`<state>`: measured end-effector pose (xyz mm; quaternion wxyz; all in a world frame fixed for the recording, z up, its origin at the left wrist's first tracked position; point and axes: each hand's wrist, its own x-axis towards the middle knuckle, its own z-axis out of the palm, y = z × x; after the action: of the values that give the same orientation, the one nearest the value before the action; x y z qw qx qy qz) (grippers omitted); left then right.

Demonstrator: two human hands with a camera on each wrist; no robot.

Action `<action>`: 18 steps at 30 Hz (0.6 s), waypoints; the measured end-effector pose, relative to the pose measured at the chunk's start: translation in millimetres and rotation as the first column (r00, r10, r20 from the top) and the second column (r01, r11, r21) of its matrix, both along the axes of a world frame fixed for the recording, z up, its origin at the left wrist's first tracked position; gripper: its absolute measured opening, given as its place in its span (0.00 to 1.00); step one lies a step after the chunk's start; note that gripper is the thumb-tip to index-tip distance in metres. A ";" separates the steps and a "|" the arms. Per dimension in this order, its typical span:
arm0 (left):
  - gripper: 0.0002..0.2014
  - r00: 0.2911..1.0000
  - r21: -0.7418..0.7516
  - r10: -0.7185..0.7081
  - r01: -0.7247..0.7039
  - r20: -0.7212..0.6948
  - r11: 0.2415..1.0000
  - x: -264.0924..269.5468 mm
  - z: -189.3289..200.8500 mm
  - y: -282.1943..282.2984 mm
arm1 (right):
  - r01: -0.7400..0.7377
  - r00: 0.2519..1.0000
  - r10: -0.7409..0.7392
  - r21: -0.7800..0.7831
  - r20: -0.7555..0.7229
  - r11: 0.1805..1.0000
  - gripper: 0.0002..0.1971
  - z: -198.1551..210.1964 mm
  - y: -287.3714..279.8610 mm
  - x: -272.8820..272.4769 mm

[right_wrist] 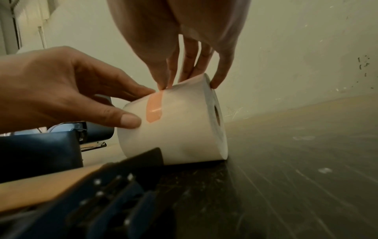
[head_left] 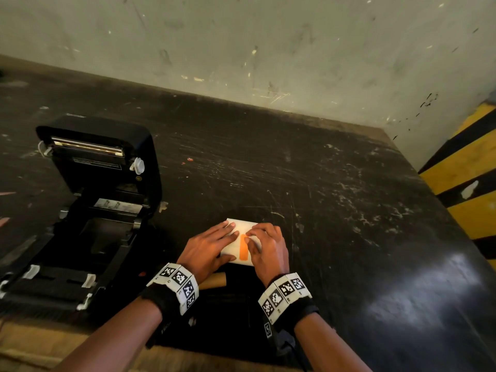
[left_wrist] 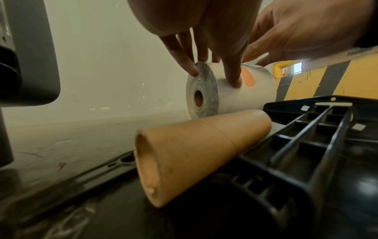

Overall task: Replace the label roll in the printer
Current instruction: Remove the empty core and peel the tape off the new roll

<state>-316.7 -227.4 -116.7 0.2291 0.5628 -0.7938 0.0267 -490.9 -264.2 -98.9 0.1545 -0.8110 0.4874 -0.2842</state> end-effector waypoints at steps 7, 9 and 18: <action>0.30 1.000 0.012 -0.009 0.009 0.002 1.000 1.1 -1.6 -1.0 | 0.024 0.999 -0.024 -0.011 0.029 1.000 0.07 0.6 -4.1 2.6; 0.30 1.000 0.008 -0.004 0.004 0.002 1.000 1.1 -1.7 -0.6 | 0.031 0.999 -0.031 -0.001 0.030 1.000 0.06 -0.2 -5.8 4.2; 0.30 0.999 -0.012 0.000 0.001 0.052 1.000 0.2 2.6 -0.6 | -0.012 0.999 0.013 0.001 -0.037 1.000 0.06 0.1 -2.8 4.3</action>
<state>-316.5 -227.9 -114.1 0.2117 0.5604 -0.7994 0.0463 -486.5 -267.0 -98.8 0.1475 -0.8191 0.4853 -0.2679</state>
